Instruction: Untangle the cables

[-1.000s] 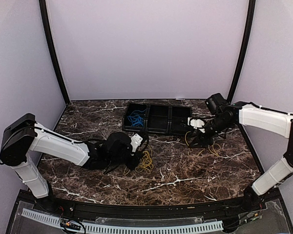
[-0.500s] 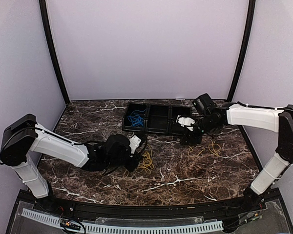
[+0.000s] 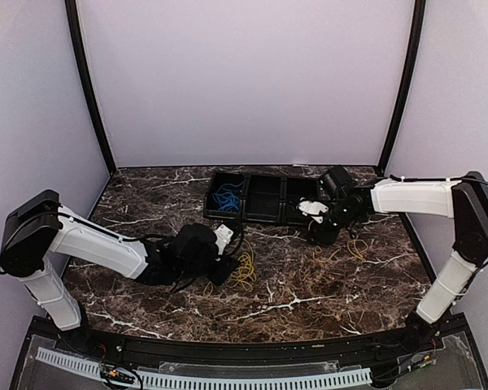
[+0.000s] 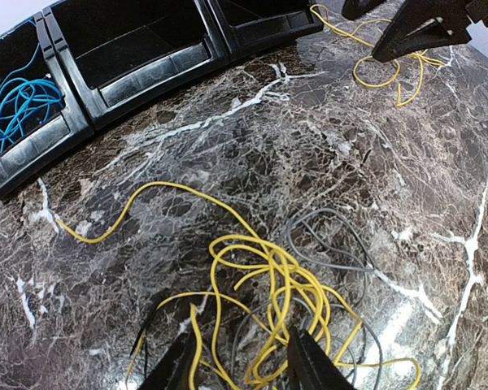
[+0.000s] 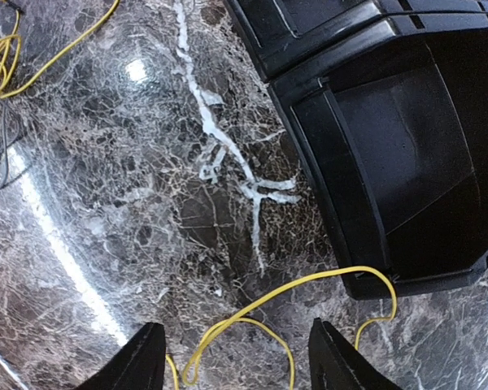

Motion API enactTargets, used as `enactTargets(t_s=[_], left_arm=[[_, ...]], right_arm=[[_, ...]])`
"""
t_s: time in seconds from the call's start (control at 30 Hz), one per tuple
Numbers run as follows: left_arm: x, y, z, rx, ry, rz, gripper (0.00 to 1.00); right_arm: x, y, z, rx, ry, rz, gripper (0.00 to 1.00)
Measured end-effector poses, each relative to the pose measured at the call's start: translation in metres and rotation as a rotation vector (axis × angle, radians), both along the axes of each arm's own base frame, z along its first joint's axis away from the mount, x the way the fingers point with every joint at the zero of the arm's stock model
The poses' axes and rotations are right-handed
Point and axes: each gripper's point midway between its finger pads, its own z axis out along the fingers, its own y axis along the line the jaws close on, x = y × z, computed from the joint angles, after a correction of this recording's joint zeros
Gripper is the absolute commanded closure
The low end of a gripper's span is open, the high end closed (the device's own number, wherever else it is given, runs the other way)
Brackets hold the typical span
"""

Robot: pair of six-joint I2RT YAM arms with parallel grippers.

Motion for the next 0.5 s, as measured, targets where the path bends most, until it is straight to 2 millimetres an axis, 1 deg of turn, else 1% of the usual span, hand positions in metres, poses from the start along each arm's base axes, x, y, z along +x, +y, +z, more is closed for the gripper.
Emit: enactTargets(t_s=[0.1, 0.17, 0.27, 0.37, 0.47, 0.5], left_arm=[[0.001, 0.001, 0.000, 0.005, -0.004, 0.007, 0.61], [0.002, 0.002, 0.001, 0.011, -0.003, 0.010, 0.61], [0.004, 0.000, 0.004, 0.010, -0.010, 0.016, 0.61], [0.006, 0.000, 0.008, 0.012, -0.024, 0.018, 0.61], [0.007, 0.000, 0.012, 0.016, -0.039, 0.014, 0.61], [0.008, 0.000, 0.013, 0.016, -0.045, 0.012, 0.61]], right_arm=[[0.002, -0.006, -0.006, -0.006, 0.021, -0.034, 0.91], [0.004, -0.013, -0.011, -0.011, 0.052, -0.069, 1.00], [0.007, -0.026, -0.011, -0.011, 0.088, -0.115, 1.00], [0.014, -0.035, 0.000, 0.005, 0.086, -0.146, 1.00], [0.017, -0.040, 0.027, 0.033, 0.032, -0.151, 1.00], [0.017, -0.040, 0.042, 0.050, -0.002, -0.144, 1.00]])
